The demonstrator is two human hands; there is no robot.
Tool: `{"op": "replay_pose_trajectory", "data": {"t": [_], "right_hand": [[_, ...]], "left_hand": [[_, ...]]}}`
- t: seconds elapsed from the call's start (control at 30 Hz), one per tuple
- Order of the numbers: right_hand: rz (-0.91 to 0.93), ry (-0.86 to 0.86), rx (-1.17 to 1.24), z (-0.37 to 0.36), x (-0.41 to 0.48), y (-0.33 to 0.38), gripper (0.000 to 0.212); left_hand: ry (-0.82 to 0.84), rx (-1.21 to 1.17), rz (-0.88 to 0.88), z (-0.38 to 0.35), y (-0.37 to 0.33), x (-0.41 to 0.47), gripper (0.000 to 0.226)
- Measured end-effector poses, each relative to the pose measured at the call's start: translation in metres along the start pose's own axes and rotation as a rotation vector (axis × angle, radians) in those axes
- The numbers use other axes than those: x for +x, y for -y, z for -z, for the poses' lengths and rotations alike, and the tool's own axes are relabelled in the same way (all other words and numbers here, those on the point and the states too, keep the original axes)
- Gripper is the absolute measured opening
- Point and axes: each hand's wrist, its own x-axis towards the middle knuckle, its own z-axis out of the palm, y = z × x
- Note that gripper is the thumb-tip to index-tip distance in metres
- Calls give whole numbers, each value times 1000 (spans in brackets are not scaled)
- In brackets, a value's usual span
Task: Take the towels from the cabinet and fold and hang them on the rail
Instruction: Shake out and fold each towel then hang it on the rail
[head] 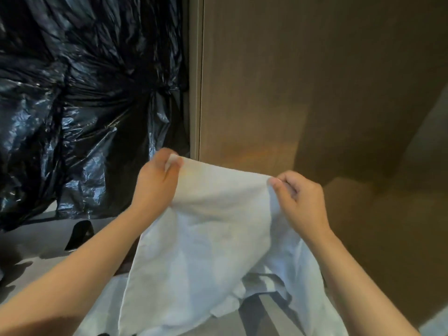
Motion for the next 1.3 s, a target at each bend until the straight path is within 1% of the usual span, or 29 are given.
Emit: {"op": "replay_pose_trajectory", "data": {"t": [0.1, 0.2, 0.27, 0.3, 0.37, 0.47, 0.53, 0.63, 0.73, 0.8, 0.87, 0.9, 0.97, 1.0, 1.03, 1.13, 1.23, 1.3], "right_hand": [[134, -25, -129, 26, 65, 25, 24], [199, -77, -73, 51, 120, 53, 21], [217, -82, -35, 61, 142, 61, 19], [203, -56, -19, 63, 147, 57, 19], [119, 58, 0, 59, 142, 35, 23], [-46, 271, 9, 40, 107, -9, 45], [-93, 322, 34, 30, 85, -29, 56], [-100, 313, 60, 25, 71, -43, 58], [-110, 272, 107, 29, 71, -46, 48], [-83, 189, 128, 32, 79, -39, 42], [-22, 59, 129, 38, 95, -18, 40], [22, 5, 117, 42, 105, -4, 37], [129, -47, 37, 49, 123, 26, 27], [174, -53, 14, 52, 130, 40, 24], [193, -43, 44, 54, 134, 51, 21], [154, 46, 241, 58, 141, 74, 14], [125, 107, 253, 55, 144, 81, 15], [145, 160, 293, 52, 142, 86, 15]], "left_hand": [[-142, -26, -84, 10, -28, 39, 9], [-277, -83, -195, 26, -60, 84, 15], [-333, -106, -231, 32, -74, 104, 15], [-338, -96, -229, 31, -77, 108, 14], [-290, -40, -191, 24, -69, 104, 14], [-211, 26, -114, 14, -38, 82, 16], [-186, 36, -67, 12, -23, 73, 14], [-174, 62, -50, 12, -16, 70, 12], [-176, 70, -24, 14, -17, 70, 13], [-178, 73, -15, 16, -19, 69, 13], [-200, 54, -14, 18, -22, 67, 13], [-215, 43, -12, 19, -25, 67, 14], [-260, 11, 4, 21, -33, 67, 17], [-292, -13, 13, 22, -38, 68, 18], [-326, -39, 16, 24, -43, 68, 19], [-373, -119, -22, 29, -63, 66, 20], [-300, -177, -130, 34, -85, 59, 24], [-193, -269, -144, 35, -99, 57, 18]]}}
